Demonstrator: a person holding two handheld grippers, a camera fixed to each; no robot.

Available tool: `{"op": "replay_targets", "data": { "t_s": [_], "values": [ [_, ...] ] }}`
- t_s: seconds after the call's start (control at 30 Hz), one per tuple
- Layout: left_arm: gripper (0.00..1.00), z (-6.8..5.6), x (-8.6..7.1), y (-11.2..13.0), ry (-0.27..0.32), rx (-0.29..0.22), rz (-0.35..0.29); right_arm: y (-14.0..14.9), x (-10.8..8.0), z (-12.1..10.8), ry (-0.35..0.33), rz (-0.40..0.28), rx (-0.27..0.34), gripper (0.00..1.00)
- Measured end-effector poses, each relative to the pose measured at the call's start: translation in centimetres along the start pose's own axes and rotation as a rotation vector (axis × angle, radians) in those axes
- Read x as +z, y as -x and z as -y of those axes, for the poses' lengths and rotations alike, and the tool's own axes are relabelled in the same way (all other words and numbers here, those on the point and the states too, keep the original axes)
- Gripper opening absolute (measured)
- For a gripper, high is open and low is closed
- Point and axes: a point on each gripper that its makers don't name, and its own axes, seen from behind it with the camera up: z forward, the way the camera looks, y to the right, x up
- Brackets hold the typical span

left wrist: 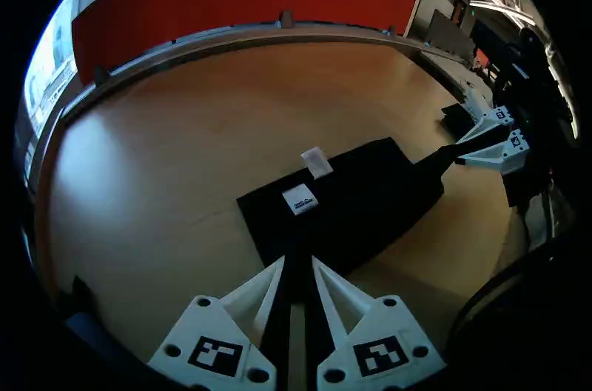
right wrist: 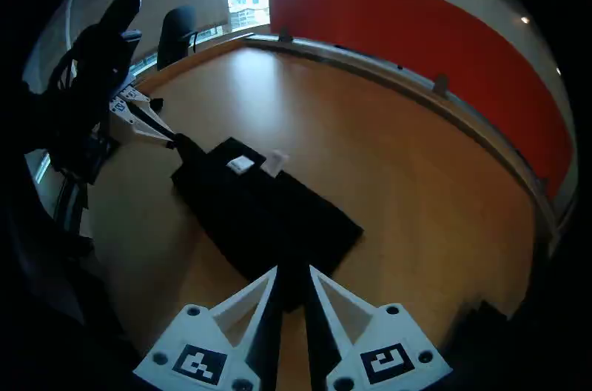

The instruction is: Fold towel

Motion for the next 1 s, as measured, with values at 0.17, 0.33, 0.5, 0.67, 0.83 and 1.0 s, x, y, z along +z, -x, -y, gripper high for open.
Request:
{"op": "replay_targets", "data": {
  "t_s": [0.17, 0.33, 0.5, 0.67, 0.83, 1.0],
  "values": [
    [0.10, 0.5, 1.5, 0.3, -0.018, 0.018, 0.021, 0.3, 1.1, -0.7, 0.003, 0.016, 0.005, 0.16],
    [0.12, 1.1, 3.0, -0.1, -0.040, 0.027, 0.027, 0.3, 2.3, -1.9, 0.022, 0.030, 0.014, 0.16],
    [0.16, 1.9, 4.4, -0.6, -0.066, 0.029, 0.025, 0.2, 3.5, -3.1, 0.040, 0.035, 0.030, 0.17],
    [0.20, 2.8, 5.3, -1.0, -0.096, 0.041, 0.022, 0.0, 4.4, -3.9, 0.056, 0.035, 0.048, 0.18],
    [0.26, 3.4, 5.9, -1.1, -0.117, 0.047, 0.023, 0.1, 5.2, -4.6, 0.078, 0.041, 0.065, 0.21],
    [0.36, 4.2, 6.4, -1.2, -0.147, 0.058, 0.020, 0.5, 6.2, -5.6, 0.110, 0.051, 0.083, 0.31]
  ]
}}
